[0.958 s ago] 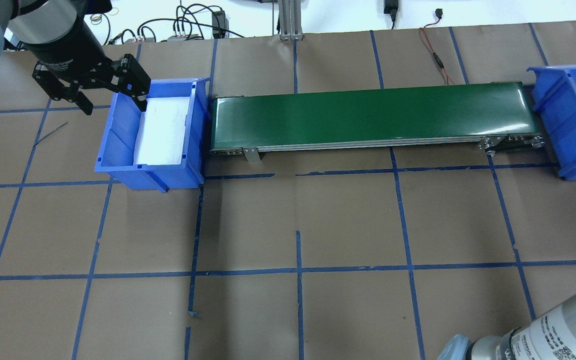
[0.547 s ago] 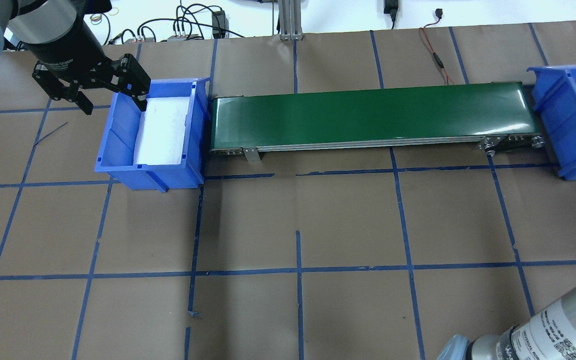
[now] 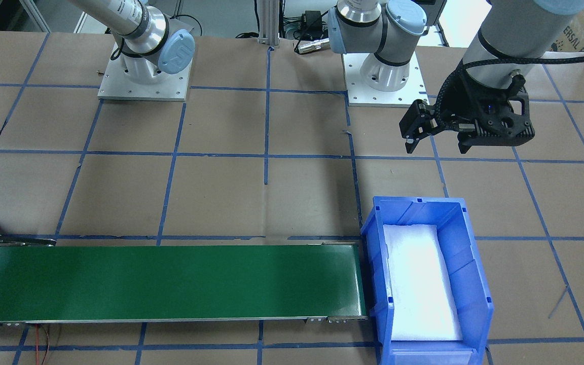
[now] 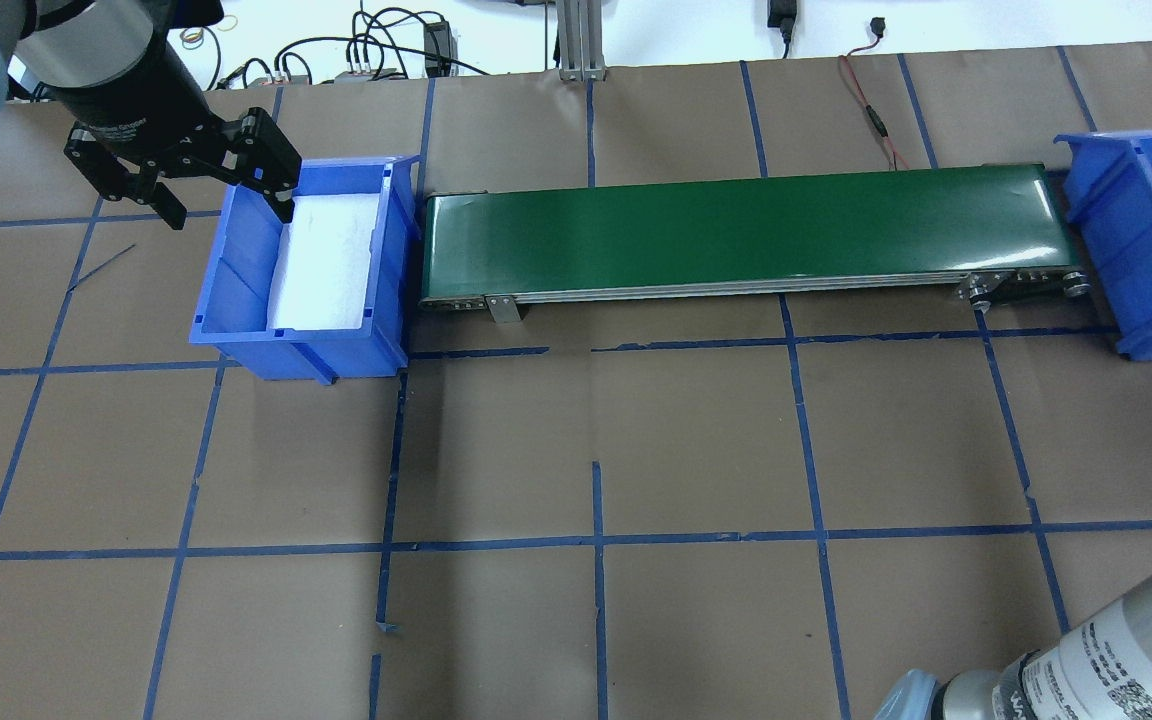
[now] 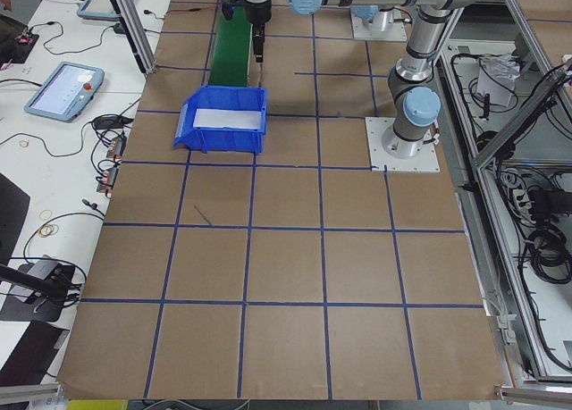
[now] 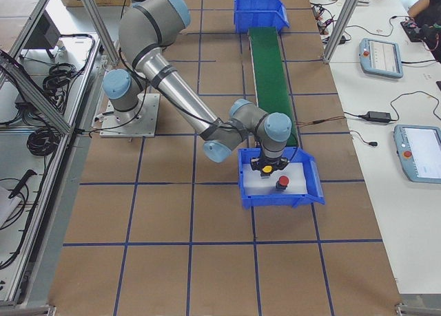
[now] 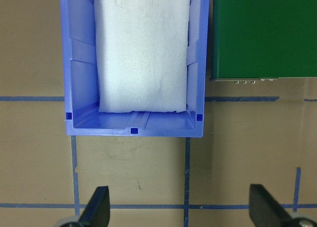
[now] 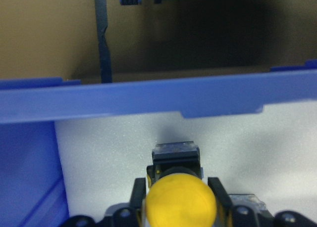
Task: Transport two buttons from left to right
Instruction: 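Release the yellow button in the bin and open the right gripper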
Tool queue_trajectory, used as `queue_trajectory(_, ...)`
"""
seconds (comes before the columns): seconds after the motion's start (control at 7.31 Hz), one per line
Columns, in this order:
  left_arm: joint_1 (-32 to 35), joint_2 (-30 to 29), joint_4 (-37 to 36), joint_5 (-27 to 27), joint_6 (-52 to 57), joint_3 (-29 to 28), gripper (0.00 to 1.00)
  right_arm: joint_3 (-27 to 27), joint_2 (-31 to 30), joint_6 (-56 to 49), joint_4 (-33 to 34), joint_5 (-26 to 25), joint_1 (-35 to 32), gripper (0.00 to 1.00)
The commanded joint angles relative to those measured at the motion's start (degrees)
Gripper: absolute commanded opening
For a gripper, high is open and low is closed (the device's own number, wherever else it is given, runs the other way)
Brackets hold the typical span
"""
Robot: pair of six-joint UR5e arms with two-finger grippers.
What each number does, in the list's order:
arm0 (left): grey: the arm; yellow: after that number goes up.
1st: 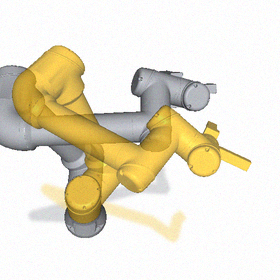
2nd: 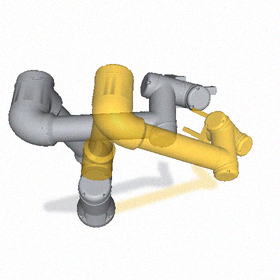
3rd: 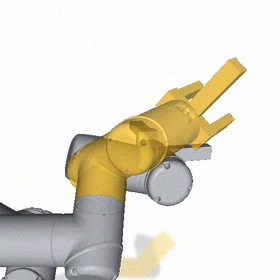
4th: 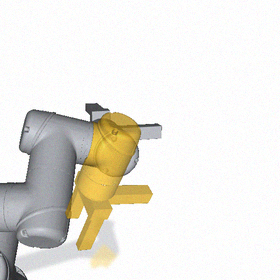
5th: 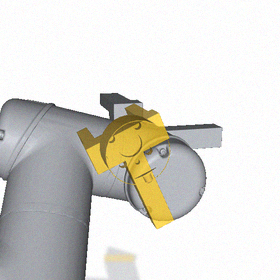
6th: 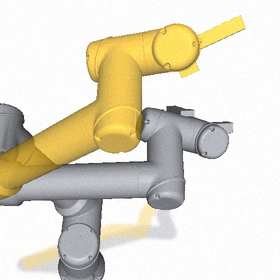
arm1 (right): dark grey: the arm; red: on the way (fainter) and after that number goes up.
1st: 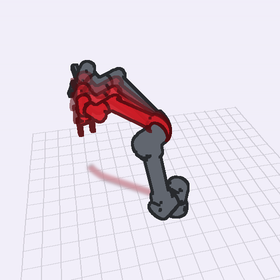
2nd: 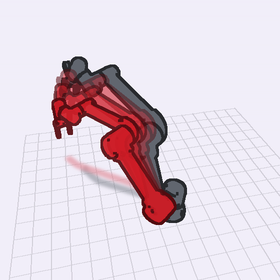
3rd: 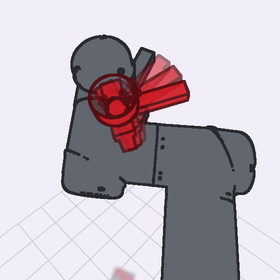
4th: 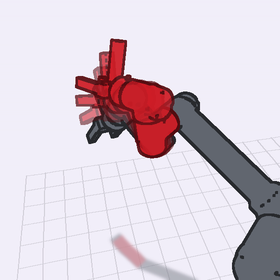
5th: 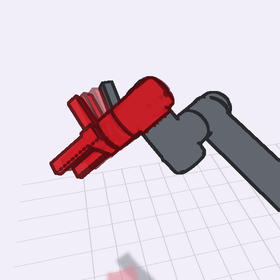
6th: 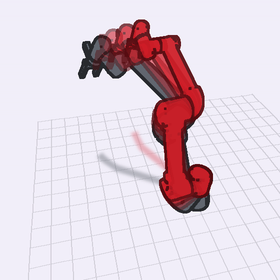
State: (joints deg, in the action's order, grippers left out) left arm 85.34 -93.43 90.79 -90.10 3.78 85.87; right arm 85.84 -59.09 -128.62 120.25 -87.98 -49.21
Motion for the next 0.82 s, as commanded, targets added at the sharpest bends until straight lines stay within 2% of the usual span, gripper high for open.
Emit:
queue_trajectory(0.0,0.0,0.0,0.0,0.0,0.0,0.0,1.00,-0.2,-2.2,0.1,-0.7,0.0,0.0,1.00)
queue_trajectory(0.14,0.0,0.0,0.0,0.0,0.0,0.0,1.00,-0.3,-6.1,0.1,-2.6,0.0,-0.3,1.00)
queue_trajectory(0.41,0.0,0.0,0.0,-0.1,0.0,0.0,1.00,-1.8,-12.1,3.4,-11.2,-0.2,-1.1,1.00)
queue_trajectory(0.68,0.0,0.0,0.0,-0.1,0.0,0.0,1.00,-1.5,-21.4,12.5,-16.6,-0.6,-3.9,1.00)
